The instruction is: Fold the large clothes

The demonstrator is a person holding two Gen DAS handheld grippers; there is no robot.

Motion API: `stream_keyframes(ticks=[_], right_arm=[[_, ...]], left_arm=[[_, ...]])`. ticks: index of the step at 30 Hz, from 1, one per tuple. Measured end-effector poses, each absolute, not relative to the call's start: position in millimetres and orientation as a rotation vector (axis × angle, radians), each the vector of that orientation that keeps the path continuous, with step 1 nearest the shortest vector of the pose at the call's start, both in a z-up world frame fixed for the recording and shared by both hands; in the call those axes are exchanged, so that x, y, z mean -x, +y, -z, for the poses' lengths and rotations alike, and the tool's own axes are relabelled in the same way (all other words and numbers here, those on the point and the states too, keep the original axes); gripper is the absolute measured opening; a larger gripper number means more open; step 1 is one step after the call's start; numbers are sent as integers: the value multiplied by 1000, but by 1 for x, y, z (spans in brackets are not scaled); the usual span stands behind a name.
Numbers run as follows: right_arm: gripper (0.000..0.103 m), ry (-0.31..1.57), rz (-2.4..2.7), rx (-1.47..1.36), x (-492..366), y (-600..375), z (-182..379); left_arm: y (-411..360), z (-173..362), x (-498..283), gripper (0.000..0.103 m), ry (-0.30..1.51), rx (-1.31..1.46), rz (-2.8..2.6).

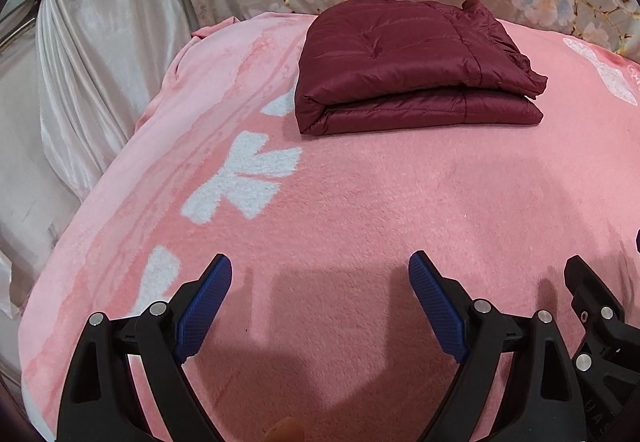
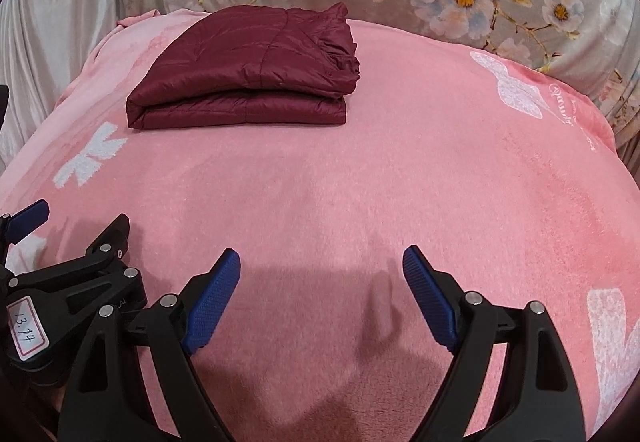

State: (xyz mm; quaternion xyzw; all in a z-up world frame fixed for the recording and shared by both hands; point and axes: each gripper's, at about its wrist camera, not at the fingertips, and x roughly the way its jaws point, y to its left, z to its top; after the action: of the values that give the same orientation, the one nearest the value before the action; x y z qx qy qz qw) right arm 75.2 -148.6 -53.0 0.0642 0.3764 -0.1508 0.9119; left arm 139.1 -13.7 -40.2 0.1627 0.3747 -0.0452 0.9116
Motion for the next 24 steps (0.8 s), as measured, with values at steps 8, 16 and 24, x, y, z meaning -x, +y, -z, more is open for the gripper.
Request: stream_keyframes(ticks=[8,16,24], right_arm=[[81,772,308,-129,-75,-149,53],[81,763,302,-127,-73,-150,51],[81,756,298,-125,-73,-149,49]], left_arm=[[-13,39,-136,88,759,-339,87],[-12,38,-136,88,754,-336,88],[-11,36,-136,88,752,-316,97]])
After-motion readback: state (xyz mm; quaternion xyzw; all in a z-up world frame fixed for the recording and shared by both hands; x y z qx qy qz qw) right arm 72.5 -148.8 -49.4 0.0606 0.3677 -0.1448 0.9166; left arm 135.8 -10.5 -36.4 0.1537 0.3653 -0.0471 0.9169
